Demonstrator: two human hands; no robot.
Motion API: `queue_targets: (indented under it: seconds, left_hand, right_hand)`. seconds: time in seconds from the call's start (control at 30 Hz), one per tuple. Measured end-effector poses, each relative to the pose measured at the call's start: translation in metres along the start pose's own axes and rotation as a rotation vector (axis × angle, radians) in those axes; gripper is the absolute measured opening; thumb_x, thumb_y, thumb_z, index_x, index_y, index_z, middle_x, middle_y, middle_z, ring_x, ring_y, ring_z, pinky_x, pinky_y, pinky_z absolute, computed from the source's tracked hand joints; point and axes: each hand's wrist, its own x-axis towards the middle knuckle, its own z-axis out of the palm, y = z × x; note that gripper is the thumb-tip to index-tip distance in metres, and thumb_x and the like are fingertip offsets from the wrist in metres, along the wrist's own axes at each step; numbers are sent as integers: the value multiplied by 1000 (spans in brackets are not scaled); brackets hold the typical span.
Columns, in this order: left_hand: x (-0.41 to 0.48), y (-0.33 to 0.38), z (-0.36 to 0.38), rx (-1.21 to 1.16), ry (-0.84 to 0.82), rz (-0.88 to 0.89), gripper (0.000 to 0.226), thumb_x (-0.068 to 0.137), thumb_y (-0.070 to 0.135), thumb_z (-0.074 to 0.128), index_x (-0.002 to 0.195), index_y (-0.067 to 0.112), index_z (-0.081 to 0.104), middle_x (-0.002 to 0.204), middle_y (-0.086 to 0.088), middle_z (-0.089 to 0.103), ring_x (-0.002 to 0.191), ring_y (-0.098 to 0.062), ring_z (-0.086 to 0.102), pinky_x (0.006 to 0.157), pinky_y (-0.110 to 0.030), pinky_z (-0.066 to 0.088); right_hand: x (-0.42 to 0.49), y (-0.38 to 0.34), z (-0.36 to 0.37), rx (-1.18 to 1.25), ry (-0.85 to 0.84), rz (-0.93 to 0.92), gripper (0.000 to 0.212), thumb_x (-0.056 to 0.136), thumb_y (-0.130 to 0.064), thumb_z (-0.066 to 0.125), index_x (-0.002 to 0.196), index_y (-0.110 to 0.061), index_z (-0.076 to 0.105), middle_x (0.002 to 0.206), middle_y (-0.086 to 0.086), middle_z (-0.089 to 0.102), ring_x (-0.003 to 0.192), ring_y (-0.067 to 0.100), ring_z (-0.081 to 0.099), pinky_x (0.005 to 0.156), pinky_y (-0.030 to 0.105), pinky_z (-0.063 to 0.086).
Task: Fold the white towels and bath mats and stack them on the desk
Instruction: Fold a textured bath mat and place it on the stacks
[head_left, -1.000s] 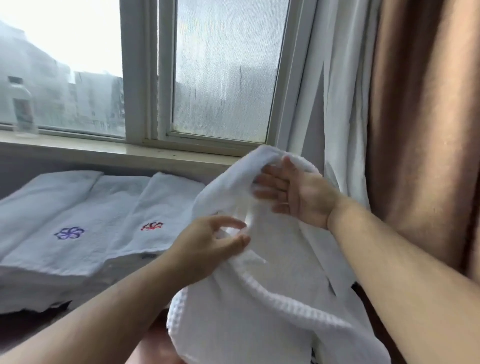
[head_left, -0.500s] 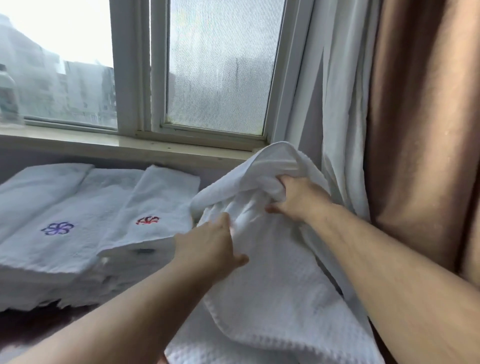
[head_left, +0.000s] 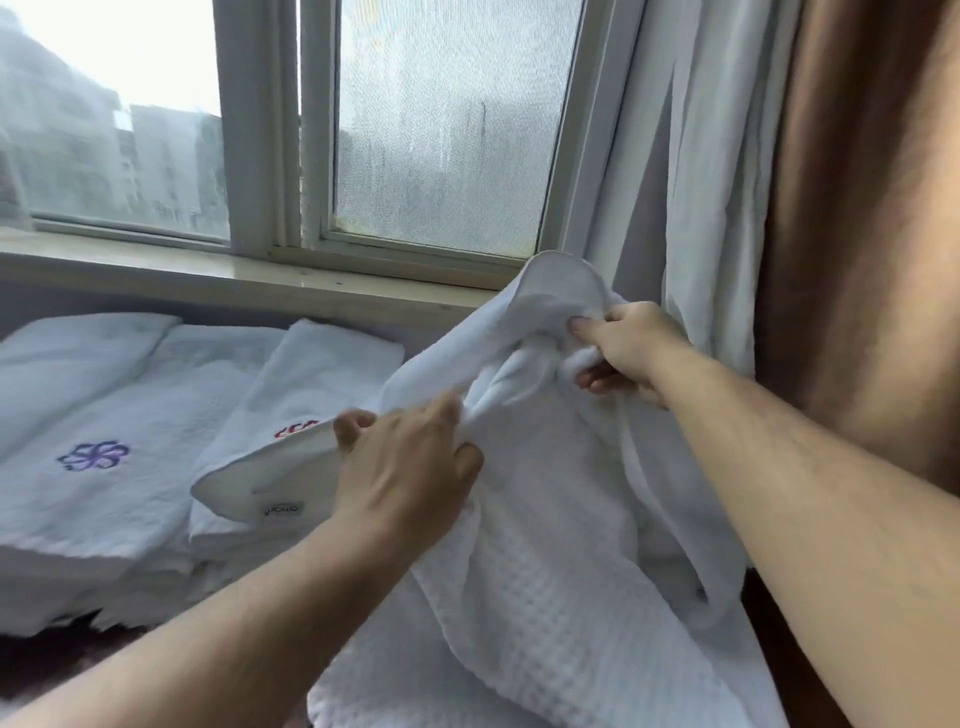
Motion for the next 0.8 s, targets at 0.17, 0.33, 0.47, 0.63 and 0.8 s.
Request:
queue_targets:
  seconds: [0.17, 0.33, 0.47, 0.63, 0.8]
  left_hand:
    - [-3, 3, -28, -204, 30, 96, 12, 79, 35, 39, 81, 23, 37, 62, 3, 47, 67, -24, 40, 81, -39, 31]
    - [-21, -5, -45, -530, 89, 179, 12, 76, 26, 53, 79, 16, 47, 66, 0, 53, 63, -23, 48, 56, -31, 38]
    - [-14, -3, -45, -618, -296, -55, 14, 79, 32, 66, 87, 24, 58, 81, 7, 63, 74, -13, 62, 64, -22, 49]
    - [-16, 5, -28, -652, -450, 71, 18, 83, 28, 74, 84, 29, 56, 80, 20, 58, 75, 0, 55, 67, -21, 47]
    - [-30, 5, -13, -734, -390, 127, 22, 77, 33, 73, 88, 23, 57, 101, 10, 65, 89, -6, 61, 81, -30, 50]
  right_hand:
    - [23, -12, -2, -222, 291, 62, 47, 96, -41, 55, 118, -2, 68, 118, 21, 70, 108, 37, 66, 85, 37, 53]
    - [10, -6, 8, -90, -77, 32, 74, 96, -71, 35, 150, -22, 46, 149, 11, 52, 136, 30, 50, 116, 45, 36]
    - [-7, -4, 16, -567, 132, -143, 85, 95, -72, 33, 159, -18, 23, 159, 18, 33, 143, 35, 38, 111, 45, 34]
    - [-53, -13, 19, -630, -241, 222, 95, 62, -99, 38, 112, -22, 61, 98, 11, 72, 81, 28, 69, 71, 34, 53]
    - [-63, 17, 31, -488, -227, 118, 32, 83, -42, 62, 80, -10, 66, 69, 6, 70, 62, 24, 65, 60, 32, 53]
